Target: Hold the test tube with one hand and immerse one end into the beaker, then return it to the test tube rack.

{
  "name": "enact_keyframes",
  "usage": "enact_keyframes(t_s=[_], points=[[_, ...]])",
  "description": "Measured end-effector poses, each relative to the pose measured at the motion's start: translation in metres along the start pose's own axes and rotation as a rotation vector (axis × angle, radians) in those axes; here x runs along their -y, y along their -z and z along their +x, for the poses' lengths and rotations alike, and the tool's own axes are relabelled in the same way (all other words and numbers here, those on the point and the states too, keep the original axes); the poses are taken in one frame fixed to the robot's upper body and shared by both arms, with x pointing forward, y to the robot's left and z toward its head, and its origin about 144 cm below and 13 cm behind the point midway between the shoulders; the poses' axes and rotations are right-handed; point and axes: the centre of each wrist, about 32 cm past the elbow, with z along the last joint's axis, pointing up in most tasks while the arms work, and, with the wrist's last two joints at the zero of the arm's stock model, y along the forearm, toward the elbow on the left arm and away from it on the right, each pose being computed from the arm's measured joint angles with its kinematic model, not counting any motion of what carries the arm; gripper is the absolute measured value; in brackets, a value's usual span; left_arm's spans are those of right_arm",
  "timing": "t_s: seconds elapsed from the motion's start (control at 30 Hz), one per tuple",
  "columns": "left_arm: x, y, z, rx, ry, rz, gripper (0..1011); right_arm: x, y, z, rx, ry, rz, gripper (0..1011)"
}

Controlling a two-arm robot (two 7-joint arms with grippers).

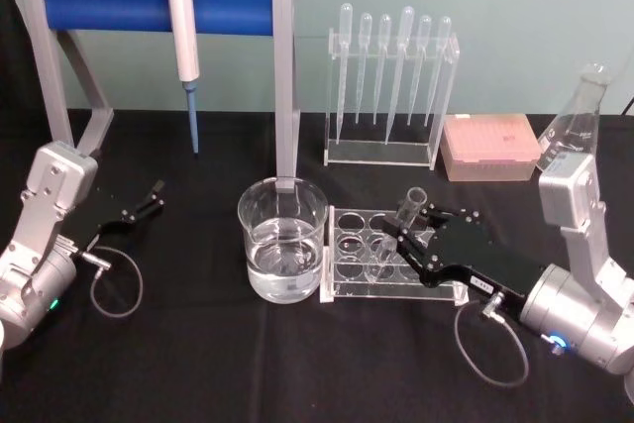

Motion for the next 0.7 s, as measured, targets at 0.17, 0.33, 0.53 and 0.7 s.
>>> enact_keyframes(t_s=[0.17, 0.33, 0.53, 0.7], points=[[0.000, 0.000, 0.000, 0.000, 0.000, 0.000, 1000, -0.002, -0.024, 0.014, 0.039, -0.034, -0.020, 241], [0.000, 0.000, 0.000, 0.000, 0.000, 0.000, 1000, -0.004, -0.056, 0.026, 0.069, -0.066, -0.042, 241], [0.000, 0.000, 0.000, 0.000, 0.000, 0.000, 1000, -0.006, -0.086, 0.036, 0.076, -0.106, -0.064, 241], [0.000, 0.000, 0.000, 0.000, 0.000, 0.000, 1000, -0.007, -0.114, 0.046, 0.080, -0.134, -0.079, 241]])
